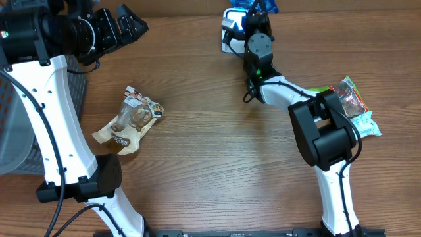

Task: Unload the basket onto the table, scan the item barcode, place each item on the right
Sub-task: 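Hold the blue Oreo pack against the scanner face with the right gripper, then carry the Oreo pack right and drop it on the other snacks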

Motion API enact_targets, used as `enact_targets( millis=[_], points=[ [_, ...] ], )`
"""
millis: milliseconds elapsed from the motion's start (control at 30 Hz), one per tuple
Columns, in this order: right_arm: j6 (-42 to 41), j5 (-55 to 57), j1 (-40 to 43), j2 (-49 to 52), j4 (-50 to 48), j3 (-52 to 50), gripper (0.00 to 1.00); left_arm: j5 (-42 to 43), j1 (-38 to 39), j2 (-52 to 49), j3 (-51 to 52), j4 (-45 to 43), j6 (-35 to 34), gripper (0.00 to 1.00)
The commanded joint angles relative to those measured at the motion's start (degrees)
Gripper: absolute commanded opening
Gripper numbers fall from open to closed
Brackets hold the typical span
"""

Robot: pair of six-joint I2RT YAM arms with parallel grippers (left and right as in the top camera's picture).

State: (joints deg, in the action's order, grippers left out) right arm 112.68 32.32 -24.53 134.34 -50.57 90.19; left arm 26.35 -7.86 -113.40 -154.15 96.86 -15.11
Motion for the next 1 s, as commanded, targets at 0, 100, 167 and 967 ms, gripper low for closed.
enact_targets(
  millis=[0,100,167,967],
  points=[
    [-7.58,1.66,-2.71,-2.84,-1.09,0.87,0.04,0.04,0.37,0.87,-0.83,-0.07,-0.76,1.0],
    [-19.43,3.52,-4.31,-5.97,3.93,0.87,0.04,0.04,0.37,0.87,-0.83,-0.07,-0.76,1.0],
    [-25.68,4.33,-5.07,-9.07,11.63,0.87,0.04,0.04,0.37,0.87,-0.83,-0.07,-0.76,1.0],
    [-124.58,-6.73,7.5,-48.3,101.04,0.9,0.04,0.04,0.37,0.87,-0.83,-0.07,-0.76,1.0]
  ],
)
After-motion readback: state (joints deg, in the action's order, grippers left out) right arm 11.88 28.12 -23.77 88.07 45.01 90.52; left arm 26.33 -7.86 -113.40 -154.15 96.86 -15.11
